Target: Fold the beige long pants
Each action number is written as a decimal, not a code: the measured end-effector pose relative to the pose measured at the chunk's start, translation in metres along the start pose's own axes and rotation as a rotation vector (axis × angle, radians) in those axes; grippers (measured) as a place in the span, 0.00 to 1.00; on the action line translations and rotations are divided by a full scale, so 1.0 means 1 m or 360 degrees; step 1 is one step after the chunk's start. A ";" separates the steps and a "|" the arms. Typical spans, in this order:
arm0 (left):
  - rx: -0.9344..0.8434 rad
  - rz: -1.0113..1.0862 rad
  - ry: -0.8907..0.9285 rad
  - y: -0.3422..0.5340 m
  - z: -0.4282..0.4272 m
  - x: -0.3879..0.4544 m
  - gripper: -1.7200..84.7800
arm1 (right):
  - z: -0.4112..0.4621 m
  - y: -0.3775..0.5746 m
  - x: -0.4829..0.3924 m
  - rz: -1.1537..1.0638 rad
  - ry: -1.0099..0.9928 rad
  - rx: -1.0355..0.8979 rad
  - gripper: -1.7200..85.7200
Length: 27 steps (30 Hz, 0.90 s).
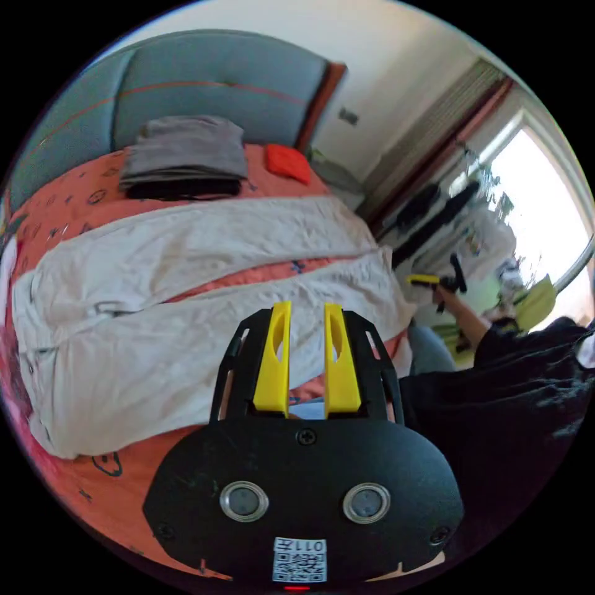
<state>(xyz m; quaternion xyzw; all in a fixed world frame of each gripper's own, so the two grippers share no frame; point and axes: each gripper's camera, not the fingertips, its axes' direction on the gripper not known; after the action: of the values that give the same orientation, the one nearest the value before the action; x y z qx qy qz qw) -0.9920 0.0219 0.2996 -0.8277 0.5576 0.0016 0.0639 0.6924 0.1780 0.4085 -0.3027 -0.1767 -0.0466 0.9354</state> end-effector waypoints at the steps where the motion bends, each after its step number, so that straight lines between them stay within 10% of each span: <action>1: 0.0168 -0.0098 0.0064 0.009 -0.043 -0.025 0.08 | -0.015 0.004 -0.015 -0.0041 -0.0072 0.0049 0.02; 5: 0.0361 -0.0293 -0.0061 0.042 -0.164 -0.098 0.08 | -0.028 0.015 -0.099 -0.0319 -0.0075 0.0056 0.03; 13: -0.0222 -0.0693 -0.0460 0.089 -0.219 -0.221 0.14 | 0.060 0.006 -0.155 -0.0146 0.0092 -0.0174 0.04; 20: 0.0531 -0.0839 -0.0225 0.148 -0.380 -0.249 0.18 | -0.005 0.026 -0.187 -0.0187 0.0193 -0.0031 0.09; 27: 0.0455 -0.1291 -0.0075 0.185 -0.417 -0.301 0.28 | 0.022 0.043 -0.255 -0.0433 0.0104 -0.0245 0.16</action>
<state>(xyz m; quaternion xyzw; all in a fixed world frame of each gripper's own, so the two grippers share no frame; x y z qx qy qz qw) -1.3048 0.1860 0.7162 -0.9624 0.1801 -0.0820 0.1859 0.4562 0.2205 0.3099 -0.3451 -0.1814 -0.1961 0.8997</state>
